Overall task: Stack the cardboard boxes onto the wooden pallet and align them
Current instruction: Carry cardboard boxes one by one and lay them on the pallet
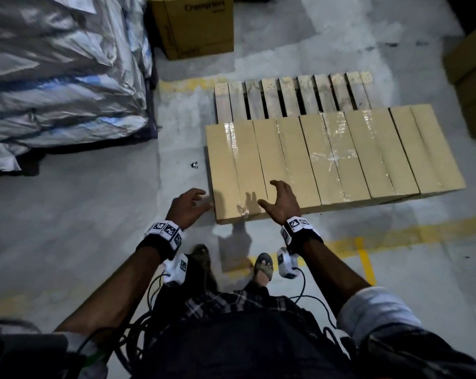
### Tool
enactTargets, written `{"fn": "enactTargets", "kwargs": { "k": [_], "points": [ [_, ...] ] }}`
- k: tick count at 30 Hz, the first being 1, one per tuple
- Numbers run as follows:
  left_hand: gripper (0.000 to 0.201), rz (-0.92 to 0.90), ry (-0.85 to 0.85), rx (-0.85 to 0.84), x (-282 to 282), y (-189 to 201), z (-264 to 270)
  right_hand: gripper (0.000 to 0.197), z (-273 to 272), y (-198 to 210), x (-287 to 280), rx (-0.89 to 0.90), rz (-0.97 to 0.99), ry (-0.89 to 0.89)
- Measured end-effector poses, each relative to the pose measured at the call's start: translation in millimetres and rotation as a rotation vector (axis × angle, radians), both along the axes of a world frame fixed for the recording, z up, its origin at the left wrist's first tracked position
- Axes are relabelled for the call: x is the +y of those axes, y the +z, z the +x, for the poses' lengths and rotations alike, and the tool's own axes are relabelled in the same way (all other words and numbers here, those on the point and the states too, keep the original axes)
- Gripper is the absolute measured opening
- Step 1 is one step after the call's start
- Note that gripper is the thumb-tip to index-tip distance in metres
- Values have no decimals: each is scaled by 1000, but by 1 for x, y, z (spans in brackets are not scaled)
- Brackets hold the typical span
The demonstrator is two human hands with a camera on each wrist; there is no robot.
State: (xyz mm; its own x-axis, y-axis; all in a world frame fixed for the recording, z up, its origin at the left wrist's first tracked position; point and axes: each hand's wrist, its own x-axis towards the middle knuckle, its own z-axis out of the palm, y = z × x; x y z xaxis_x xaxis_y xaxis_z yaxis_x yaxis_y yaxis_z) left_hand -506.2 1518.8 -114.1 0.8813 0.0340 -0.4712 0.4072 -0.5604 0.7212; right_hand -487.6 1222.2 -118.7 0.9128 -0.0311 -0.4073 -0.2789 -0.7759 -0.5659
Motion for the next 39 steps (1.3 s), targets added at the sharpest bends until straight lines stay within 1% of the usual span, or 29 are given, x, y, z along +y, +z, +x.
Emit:
{"fn": "enactTargets", "kwargs": {
  "k": [3, 6, 8, 10, 14, 17, 21, 25, 29, 31, 33, 36, 39],
  "points": [
    [38, -10, -26, 1, 29, 2, 19, 71, 5, -1, 31, 10, 7, 27],
    [39, -5, -72, 14, 64, -2, 47, 71, 18, -6, 66, 31, -8, 3],
    [40, -5, -117, 25, 90, -3, 68, 70, 27, -8, 95, 39, -14, -56],
    [40, -21, -172, 43, 116, -5, 93, 69, 38, -10, 126, 45, 2, -157],
    [41, -1, -278, 83, 168, -7, 135, 68, 57, -16, 198, 61, 61, -265],
    [39, 9, -359, 96, 187, -7, 167, 68, 67, -15, 233, 50, 100, -361],
    [39, 14, -460, 138, 189, -17, 216, 69, 93, -24, 252, 68, 132, -412],
    [37, 58, -580, 156, 167, -36, 272, 70, 134, -45, 252, 96, 188, -607],
    [34, 103, -687, 190, 146, -54, 330, 67, 184, -75, 246, 156, 247, -726],
    [36, 139, -739, 204, 141, -58, 349, 65, 201, -87, 243, 207, 249, -767],
    [40, 167, -778, 243, 137, -64, 369, 63, 218, -99, 243, 246, 294, -816],
    [42, 181, -792, 333, 130, -89, 394, 56, 242, -121, 245, 313, 414, -950],
    [41, 209, -795, 407, 124, -125, 418, 40, 264, -153, 257, 351, 567, -1101]
  ]
}}
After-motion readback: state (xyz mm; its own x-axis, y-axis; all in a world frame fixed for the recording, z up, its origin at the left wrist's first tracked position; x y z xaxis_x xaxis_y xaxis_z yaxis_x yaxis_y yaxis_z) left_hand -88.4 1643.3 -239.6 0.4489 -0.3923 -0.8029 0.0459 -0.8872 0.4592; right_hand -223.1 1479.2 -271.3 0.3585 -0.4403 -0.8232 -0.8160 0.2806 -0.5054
